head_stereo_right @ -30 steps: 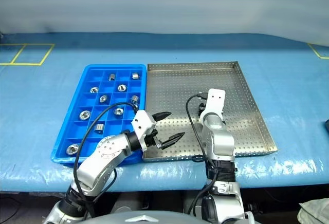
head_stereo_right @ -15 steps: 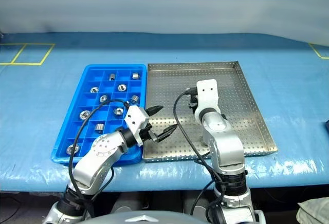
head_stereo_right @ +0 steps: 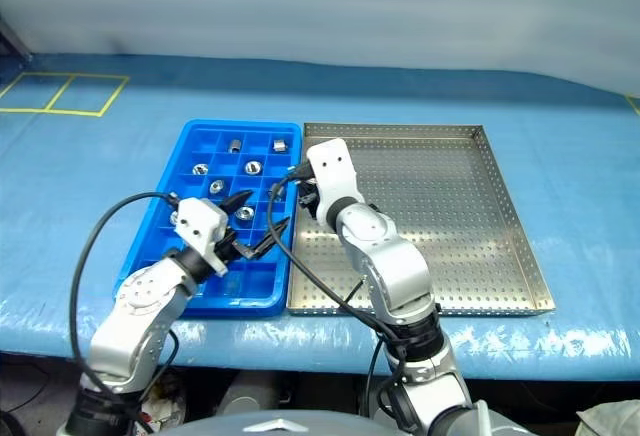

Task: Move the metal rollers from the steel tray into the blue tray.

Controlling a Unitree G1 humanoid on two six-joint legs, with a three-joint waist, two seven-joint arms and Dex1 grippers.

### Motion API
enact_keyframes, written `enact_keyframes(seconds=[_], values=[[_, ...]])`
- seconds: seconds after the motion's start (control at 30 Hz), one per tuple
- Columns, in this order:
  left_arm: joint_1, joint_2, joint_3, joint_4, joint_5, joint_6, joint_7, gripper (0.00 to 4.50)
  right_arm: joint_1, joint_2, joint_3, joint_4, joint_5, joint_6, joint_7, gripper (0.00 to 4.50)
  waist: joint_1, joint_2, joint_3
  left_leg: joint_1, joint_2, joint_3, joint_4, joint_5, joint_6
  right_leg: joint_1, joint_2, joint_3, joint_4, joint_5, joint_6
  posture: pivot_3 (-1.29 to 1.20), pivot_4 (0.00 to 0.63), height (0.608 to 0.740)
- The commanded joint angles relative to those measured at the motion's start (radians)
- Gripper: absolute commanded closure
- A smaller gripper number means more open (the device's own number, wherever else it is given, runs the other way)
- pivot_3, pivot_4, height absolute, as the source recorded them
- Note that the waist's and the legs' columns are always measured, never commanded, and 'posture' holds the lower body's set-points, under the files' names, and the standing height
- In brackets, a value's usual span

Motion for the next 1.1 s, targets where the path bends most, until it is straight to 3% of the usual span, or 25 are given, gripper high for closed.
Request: enact_keyframes(seconds=[0.03, 0.17, 0.43, 1.1], values=[[0.043, 0.014, 0.053, -0.086, -0.039, 0.000, 0.005, 0.00, -0.019, 0.017, 0.036, 0.002, 0.018, -0.034, 0.027, 2.71, 0.017, 0.000, 0.000, 0.000, 0.000, 0.000, 0.000, 0.000, 0.000, 0.000, 0.000, 0.000, 0.000, 0.000, 0.000, 0.36, 0.150, 0.740], [0.128, 0.046, 0.093, -0.153, -0.082, 0.015, -0.024, 0.00, -0.004, 0.024, 0.095, 0.013, 0.025, -0.040, 0.053, 2.71, 0.041, 0.000, 0.000, -0.001, 0.000, -0.001, 0.000, 0.000, 0.000, -0.001, 0.000, -0.001, 0.000, -0.001, -0.001, 0.40, 0.150, 0.740], [0.155, 0.050, 0.086, -0.174, -0.107, 0.037, -0.007, 0.00, 0.058, 0.018, 0.151, 0.003, 0.028, -0.024, 0.070, 2.71, 0.081, 0.000, 0.000, -0.001, 0.001, -0.002, 0.000, 0.000, -0.001, -0.001, 0.000, -0.003, 0.000, -0.007, -0.002, 0.42, 0.150, 0.740], [0.112, 0.077, 0.040, -0.146, -0.117, 0.058, -0.049, 0.00, 0.147, -0.054, 0.163, -0.077, 0.061, 0.087, 0.104, 2.71, 0.081, 0.000, 0.000, -0.001, 0.001, -0.002, -0.001, 0.000, -0.001, -0.001, -0.001, -0.004, -0.001, -0.008, -0.004, 0.37, 0.150, 0.740]])
